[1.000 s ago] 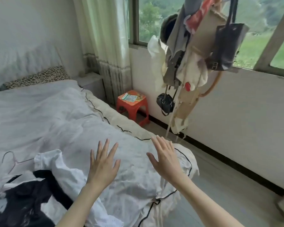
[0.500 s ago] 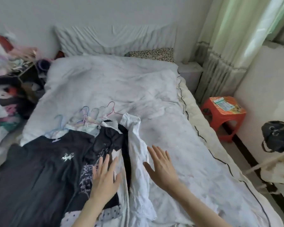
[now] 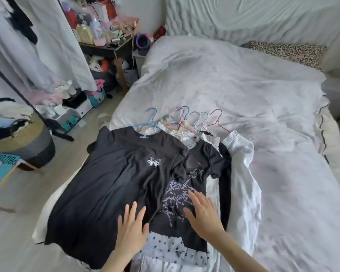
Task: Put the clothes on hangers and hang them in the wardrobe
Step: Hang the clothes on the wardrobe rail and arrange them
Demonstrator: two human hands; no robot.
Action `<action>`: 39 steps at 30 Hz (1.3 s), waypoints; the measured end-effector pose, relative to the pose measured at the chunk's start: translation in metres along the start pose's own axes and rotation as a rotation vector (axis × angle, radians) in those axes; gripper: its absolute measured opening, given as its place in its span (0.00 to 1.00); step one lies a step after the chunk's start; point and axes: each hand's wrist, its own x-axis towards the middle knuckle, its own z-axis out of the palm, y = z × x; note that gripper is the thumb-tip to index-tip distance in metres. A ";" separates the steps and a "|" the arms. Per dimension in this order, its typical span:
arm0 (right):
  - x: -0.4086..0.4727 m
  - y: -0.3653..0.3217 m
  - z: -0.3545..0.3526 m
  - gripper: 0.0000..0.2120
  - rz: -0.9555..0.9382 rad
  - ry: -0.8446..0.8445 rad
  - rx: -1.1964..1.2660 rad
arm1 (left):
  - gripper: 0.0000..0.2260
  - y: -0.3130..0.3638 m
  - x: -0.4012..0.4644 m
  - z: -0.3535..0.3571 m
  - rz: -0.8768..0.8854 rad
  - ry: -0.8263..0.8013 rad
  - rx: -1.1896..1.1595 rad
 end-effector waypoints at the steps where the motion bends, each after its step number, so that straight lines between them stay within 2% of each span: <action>1: 0.015 -0.004 0.007 0.35 0.006 -0.032 -0.012 | 0.24 -0.014 0.010 0.003 -0.001 -0.040 0.018; 5: 0.088 -0.016 0.021 0.27 0.057 -0.062 -0.041 | 0.24 -0.060 0.071 -0.002 -0.002 -0.115 0.063; 12: 0.241 -0.019 0.034 0.26 0.099 -0.043 -0.125 | 0.25 -0.115 0.206 0.007 0.035 -0.088 0.059; 18: 0.343 -0.024 0.044 0.29 0.175 0.033 -0.073 | 0.35 -0.145 0.256 0.033 0.036 -0.135 0.106; 23: 0.384 -0.032 0.057 0.29 0.306 0.073 -0.098 | 0.40 -0.153 0.265 0.045 0.037 -0.198 0.139; 26: 0.397 -0.036 0.057 0.26 0.371 0.035 -0.088 | 0.34 -0.151 0.272 0.044 0.023 -0.203 0.134; 28: 0.398 -0.036 0.055 0.23 0.368 0.027 0.018 | 0.31 -0.148 0.275 0.039 0.002 -0.264 0.116; 30: 0.391 -0.040 0.048 0.20 0.335 0.076 0.181 | 0.30 -0.145 0.276 0.033 -0.009 -0.298 0.091; 33: 0.369 -0.054 0.035 0.14 0.293 0.166 0.301 | 0.26 -0.143 0.273 0.017 -0.036 -0.333 0.001; 36: 0.339 -0.069 0.016 0.18 0.327 0.246 0.381 | 0.20 -0.133 0.260 -0.004 -0.110 -0.201 -0.191; 39: 0.298 -0.072 -0.012 0.22 0.374 0.303 0.423 | 0.16 -0.111 0.241 -0.034 -0.015 0.141 -0.317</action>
